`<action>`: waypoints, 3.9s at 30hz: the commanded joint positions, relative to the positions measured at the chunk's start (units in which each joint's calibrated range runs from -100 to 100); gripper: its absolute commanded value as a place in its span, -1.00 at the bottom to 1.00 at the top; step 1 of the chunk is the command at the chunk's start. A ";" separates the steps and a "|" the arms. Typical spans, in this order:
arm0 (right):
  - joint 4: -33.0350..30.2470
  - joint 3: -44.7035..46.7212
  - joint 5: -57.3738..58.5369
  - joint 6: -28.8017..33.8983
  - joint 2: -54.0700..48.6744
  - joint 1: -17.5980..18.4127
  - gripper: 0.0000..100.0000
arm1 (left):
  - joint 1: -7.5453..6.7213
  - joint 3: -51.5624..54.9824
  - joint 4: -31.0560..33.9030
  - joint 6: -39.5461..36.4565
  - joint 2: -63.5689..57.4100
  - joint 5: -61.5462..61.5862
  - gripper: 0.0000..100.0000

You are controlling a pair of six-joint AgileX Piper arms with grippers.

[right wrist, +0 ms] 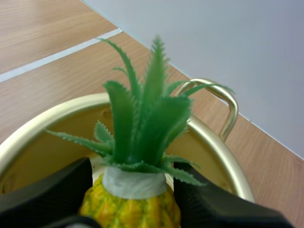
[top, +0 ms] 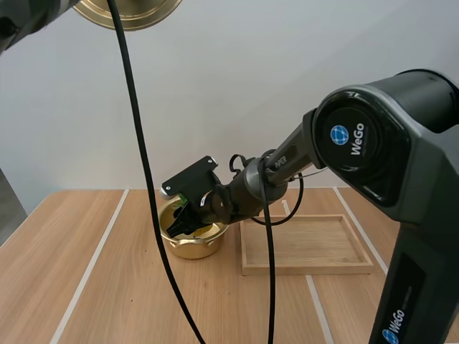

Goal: Open the pot, put the pineapple inside, and close it

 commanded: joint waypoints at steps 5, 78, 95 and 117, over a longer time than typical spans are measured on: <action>-0.75 0.09 -3.70 -0.42 3.18 -0.06 -1.00 | -0.13 -0.45 -0.39 -0.06 -0.43 -1.71 -1.00; -0.35 -7.80 11.09 -1.43 -14.37 -1.28 1.00 | -0.13 -0.45 -0.39 -0.06 -0.43 -1.71 -1.00; -0.35 -7.80 18.72 -1.43 -33.64 -14.68 1.00 | -0.13 -0.45 -0.39 -0.06 -0.43 -1.71 -1.00; -0.68 -8.57 35.60 -1.23 -52.05 -22.52 -0.14 | -0.13 -0.45 -0.39 -0.06 -0.43 -1.71 -1.00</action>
